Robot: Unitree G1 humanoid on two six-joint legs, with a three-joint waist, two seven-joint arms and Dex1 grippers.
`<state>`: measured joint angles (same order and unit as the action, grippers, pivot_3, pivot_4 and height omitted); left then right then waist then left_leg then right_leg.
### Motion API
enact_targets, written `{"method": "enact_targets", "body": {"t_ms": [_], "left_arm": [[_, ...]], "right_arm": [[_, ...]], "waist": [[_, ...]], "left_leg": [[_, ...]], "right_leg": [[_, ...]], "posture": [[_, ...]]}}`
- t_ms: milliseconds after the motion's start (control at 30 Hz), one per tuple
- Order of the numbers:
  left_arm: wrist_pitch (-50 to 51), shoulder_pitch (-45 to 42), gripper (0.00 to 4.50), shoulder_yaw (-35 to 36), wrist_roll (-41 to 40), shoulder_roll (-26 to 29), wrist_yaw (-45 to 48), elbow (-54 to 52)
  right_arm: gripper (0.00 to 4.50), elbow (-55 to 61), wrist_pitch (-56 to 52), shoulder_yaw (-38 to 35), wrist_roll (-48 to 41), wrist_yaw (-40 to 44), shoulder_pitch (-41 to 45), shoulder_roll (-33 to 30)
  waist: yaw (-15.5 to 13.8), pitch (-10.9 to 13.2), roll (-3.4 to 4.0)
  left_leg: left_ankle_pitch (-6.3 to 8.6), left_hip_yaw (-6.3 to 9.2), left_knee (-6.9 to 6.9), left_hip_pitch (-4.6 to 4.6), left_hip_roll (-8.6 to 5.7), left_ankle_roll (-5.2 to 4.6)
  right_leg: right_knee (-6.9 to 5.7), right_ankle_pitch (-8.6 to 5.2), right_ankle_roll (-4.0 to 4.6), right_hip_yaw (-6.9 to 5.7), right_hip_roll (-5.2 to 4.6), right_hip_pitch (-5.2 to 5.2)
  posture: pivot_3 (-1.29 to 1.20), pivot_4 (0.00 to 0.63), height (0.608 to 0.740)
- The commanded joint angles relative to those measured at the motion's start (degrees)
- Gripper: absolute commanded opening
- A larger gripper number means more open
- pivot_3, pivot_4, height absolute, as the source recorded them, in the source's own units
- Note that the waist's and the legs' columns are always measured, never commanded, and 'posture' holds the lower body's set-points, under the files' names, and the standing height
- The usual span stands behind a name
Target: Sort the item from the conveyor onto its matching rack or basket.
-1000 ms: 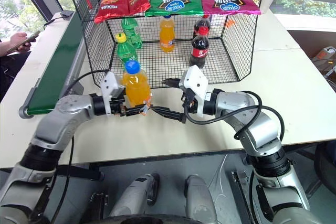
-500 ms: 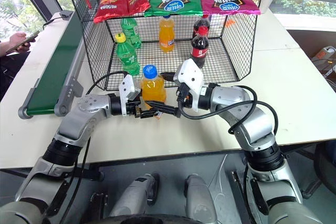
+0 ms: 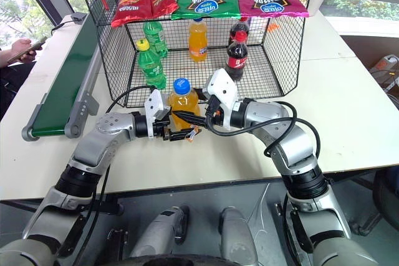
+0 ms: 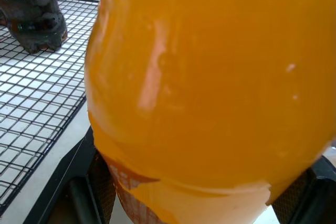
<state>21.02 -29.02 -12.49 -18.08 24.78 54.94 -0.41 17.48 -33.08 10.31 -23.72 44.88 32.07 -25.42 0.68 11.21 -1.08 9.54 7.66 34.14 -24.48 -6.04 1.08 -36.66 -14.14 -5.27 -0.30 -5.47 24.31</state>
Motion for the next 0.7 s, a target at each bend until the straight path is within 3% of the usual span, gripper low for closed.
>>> {"method": "enact_targets", "body": {"t_ms": [33,233,267,300,700], "left_arm": [[-0.2,-1.2,3.05,1.1,-0.9,-0.2,0.3,-3.1],[1.0,-1.9,3.05,1.2,-0.7,-0.4,-0.3,-2.4],[1.4,-2.0,4.08,1.3,-1.2,-0.4,0.2,-2.3],[2.1,-2.1,4.45,1.3,-1.8,-0.2,0.9,-2.5],[3.3,-0.5,4.49,2.3,-1.3,2.7,1.3,-3.9]], "right_arm": [[2.40,0.8,1.5,-1.1,0.0,-0.2,0.9,0.5],[2.40,1.7,1.0,-0.8,0.3,-0.4,0.6,0.0],[2.40,1.8,0.9,-0.8,0.3,-0.4,0.5,-0.1],[2.40,2.0,0.8,-0.7,0.3,-0.4,0.4,-0.1],[2.40,1.9,0.7,-0.9,1.1,-1.0,0.5,-0.1]], "waist": [[0.0,0.0,0.00],[0.0,0.0,0.00],[0.0,0.0,0.00],[0.0,0.0,0.00],[0.1,0.0,0.00]], "left_leg": [[0.00,0.00,0.00,0.00,0.00,0.00],[0.00,0.00,0.01,0.00,0.00,0.00],[0.00,0.00,0.01,0.01,0.00,0.00],[0.00,0.00,0.02,0.01,0.00,0.00],[-0.01,0.00,0.05,0.03,0.00,0.01]], "right_leg": [[0.00,0.00,0.00,0.00,0.00,0.00],[-0.03,0.00,-0.01,0.00,0.00,0.00],[-0.04,0.00,0.00,0.00,0.00,0.01],[-0.06,0.00,0.00,0.00,0.00,0.01],[-0.27,0.00,-0.01,0.01,0.00,0.06]], "posture": [[0.00,0.150,0.739],[0.00,0.150,0.739],[0.00,0.150,0.739],[0.00,0.150,0.739],[0.00,0.150,0.739]]}}
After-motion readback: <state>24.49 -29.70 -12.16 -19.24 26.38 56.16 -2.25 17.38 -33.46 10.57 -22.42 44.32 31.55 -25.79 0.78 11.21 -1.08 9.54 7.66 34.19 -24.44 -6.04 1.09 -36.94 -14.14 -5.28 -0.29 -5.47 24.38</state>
